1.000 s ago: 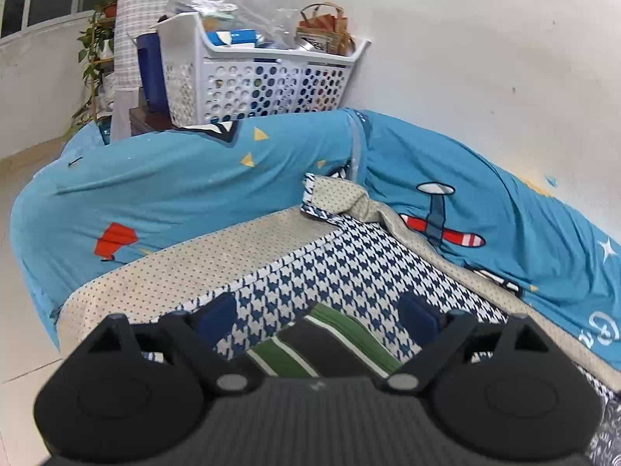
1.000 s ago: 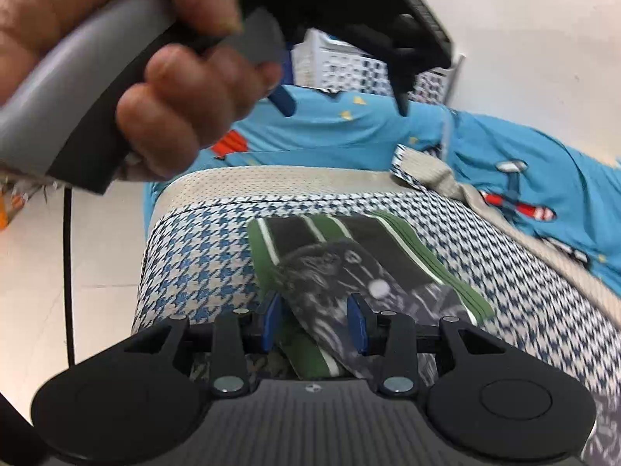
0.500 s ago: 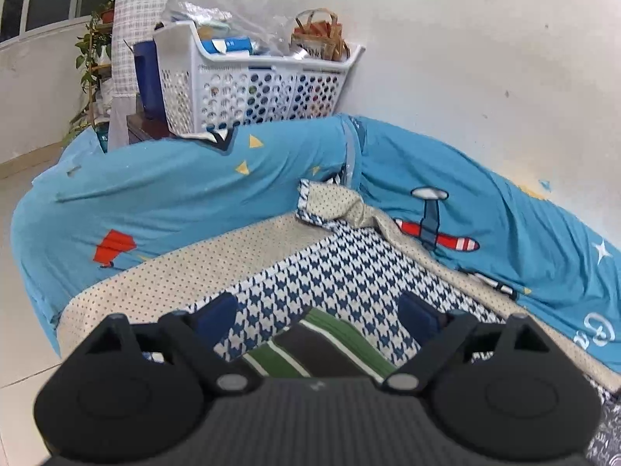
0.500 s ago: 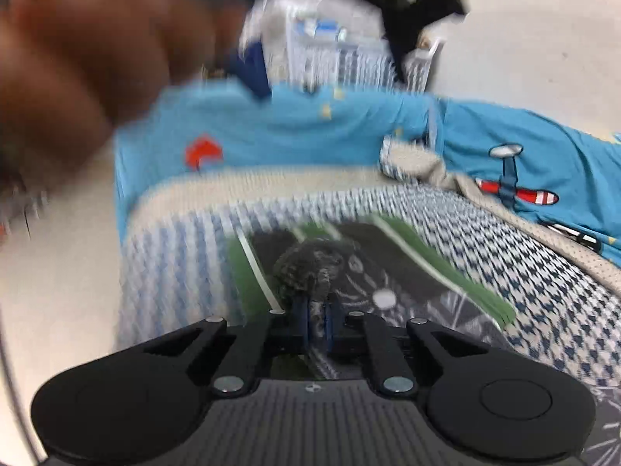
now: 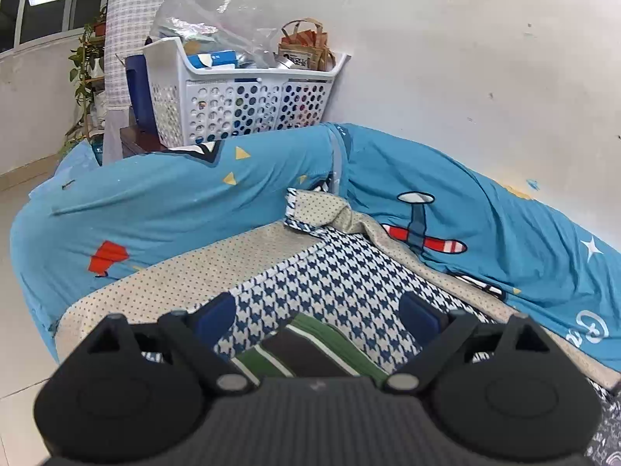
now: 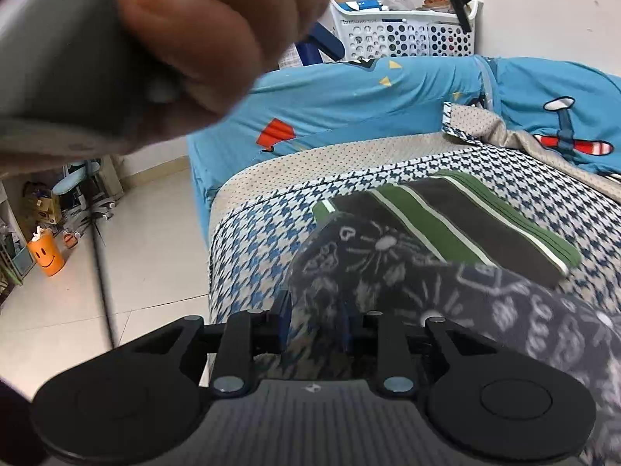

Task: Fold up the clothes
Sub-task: 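Move the right gripper back over the hoodie front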

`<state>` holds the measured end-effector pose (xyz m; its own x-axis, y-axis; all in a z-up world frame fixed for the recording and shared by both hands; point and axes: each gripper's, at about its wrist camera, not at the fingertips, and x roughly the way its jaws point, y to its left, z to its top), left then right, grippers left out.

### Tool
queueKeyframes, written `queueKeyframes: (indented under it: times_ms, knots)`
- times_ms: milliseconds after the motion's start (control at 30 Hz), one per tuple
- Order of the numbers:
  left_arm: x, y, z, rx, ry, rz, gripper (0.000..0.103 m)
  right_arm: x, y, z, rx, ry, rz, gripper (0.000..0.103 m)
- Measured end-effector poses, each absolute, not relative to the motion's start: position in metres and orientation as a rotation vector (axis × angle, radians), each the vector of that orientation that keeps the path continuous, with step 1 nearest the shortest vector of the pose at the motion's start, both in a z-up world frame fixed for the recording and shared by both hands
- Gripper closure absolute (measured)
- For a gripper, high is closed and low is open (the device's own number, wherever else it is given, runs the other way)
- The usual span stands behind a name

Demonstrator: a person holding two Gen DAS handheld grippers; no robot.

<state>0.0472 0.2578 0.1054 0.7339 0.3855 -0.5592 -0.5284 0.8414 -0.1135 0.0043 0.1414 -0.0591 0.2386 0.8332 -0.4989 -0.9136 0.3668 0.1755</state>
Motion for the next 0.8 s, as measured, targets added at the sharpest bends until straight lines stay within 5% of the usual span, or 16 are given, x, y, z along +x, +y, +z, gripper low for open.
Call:
queueKeyframes:
  times_ms: [800]
  knots:
    - [0.085,0.139,0.081,-0.108,0.664,0.207,0.008,0.044,-0.06,-0.049,-0.075,0.54,0.43,0.073]
